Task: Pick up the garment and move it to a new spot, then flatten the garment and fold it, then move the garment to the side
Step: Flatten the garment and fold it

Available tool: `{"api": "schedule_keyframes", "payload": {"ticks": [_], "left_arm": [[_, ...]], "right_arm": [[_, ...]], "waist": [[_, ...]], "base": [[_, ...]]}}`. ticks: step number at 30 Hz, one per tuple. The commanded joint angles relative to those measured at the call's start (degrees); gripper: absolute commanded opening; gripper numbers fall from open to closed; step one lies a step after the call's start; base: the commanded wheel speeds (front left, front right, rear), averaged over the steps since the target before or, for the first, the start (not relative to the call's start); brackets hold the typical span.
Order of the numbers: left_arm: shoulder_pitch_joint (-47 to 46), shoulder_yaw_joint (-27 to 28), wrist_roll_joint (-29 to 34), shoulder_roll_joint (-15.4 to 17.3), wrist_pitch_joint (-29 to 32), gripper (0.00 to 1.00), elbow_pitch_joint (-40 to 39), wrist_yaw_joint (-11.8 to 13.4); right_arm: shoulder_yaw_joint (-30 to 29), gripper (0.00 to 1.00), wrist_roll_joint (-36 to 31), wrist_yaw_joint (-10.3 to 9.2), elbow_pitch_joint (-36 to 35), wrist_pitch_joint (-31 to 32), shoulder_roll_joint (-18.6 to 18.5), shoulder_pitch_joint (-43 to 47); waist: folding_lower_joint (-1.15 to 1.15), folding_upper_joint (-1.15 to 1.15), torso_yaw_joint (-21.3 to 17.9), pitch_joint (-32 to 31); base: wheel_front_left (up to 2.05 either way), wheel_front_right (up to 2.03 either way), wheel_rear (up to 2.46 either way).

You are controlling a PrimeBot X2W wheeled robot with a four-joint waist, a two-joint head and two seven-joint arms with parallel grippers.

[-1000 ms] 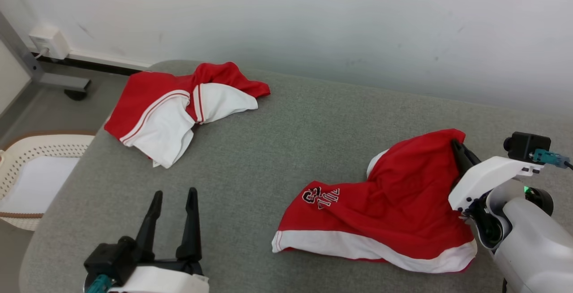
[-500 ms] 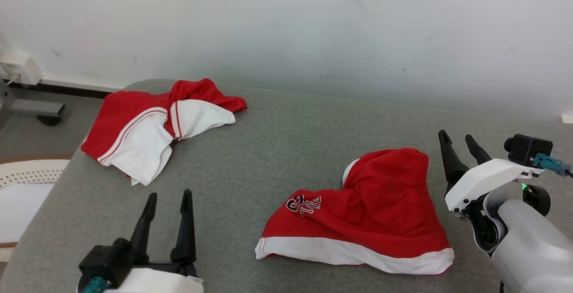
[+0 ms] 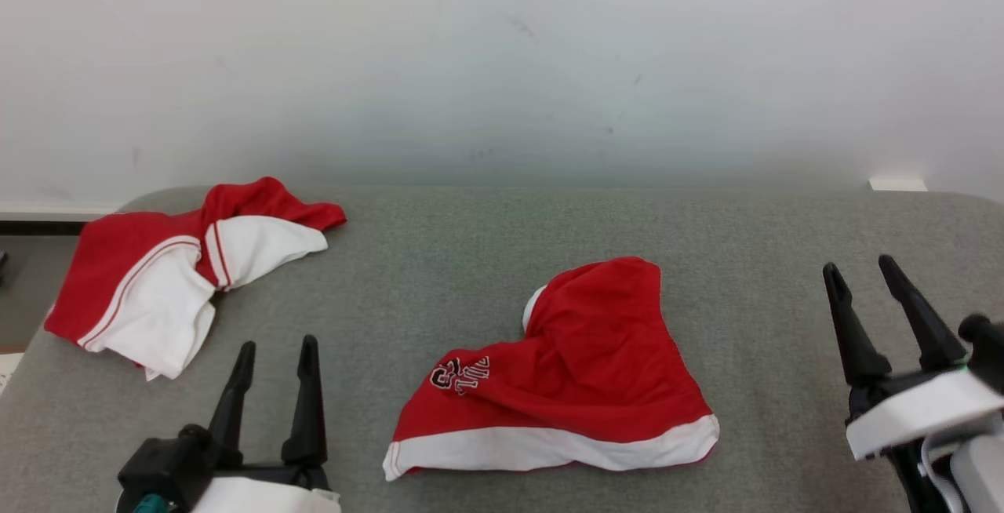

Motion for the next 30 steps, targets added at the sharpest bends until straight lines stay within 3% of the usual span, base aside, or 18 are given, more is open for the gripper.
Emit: {"api": "schedule_keyframes", "payload": {"ticks": [1, 7, 11, 25, 30], "left_arm": [[1.0, 0.2, 0.5, 0.3, 0.0, 1.00, -0.1, 0.0], [1.5, 0.8, 1.5, 0.2, 0.0, 1.00, 0.1, -0.4], [2.7, -0.1, 1.4, 0.2, 0.0, 1.00, 0.8, -0.5], [1.6, -1.5, 0.2, 0.3, 0.0, 1.00, 2.2, -0.5], [1.4, -4.8, -2.2, 0.2, 0.0, 1.00, 8.9, -1.7]], "right_arm": [[-1.3, 1.00, -1.5, -0.11, -2.1, -0.1, 0.7, 2.4], [-10.1, 1.00, -9.5, -0.11, -13.5, -0.1, 5.1, 16.2], [-13.0, 1.00, -11.0, -0.11, -15.6, -0.1, 8.1, 21.5], [-11.3, 1.00, -10.8, -0.11, -13.8, -0.1, 8.9, 20.8], [-5.0, 1.00, -8.0, -0.12, -7.3, 1.3, 7.4, 18.7]], "waist": [[0.00, 0.00, -0.6, 0.0], [0.00, 0.00, -1.5, 0.4], [0.00, 0.00, -1.7, 0.7], [0.00, 0.00, -0.9, 1.1], [0.00, 0.00, -0.4, 1.0]], "base": [[0.00, 0.00, 0.00], [0.00, 0.00, 0.00], [0.00, 0.00, 0.00], [0.00, 0.00, 0.00], [0.00, 0.00, 0.00]]}}
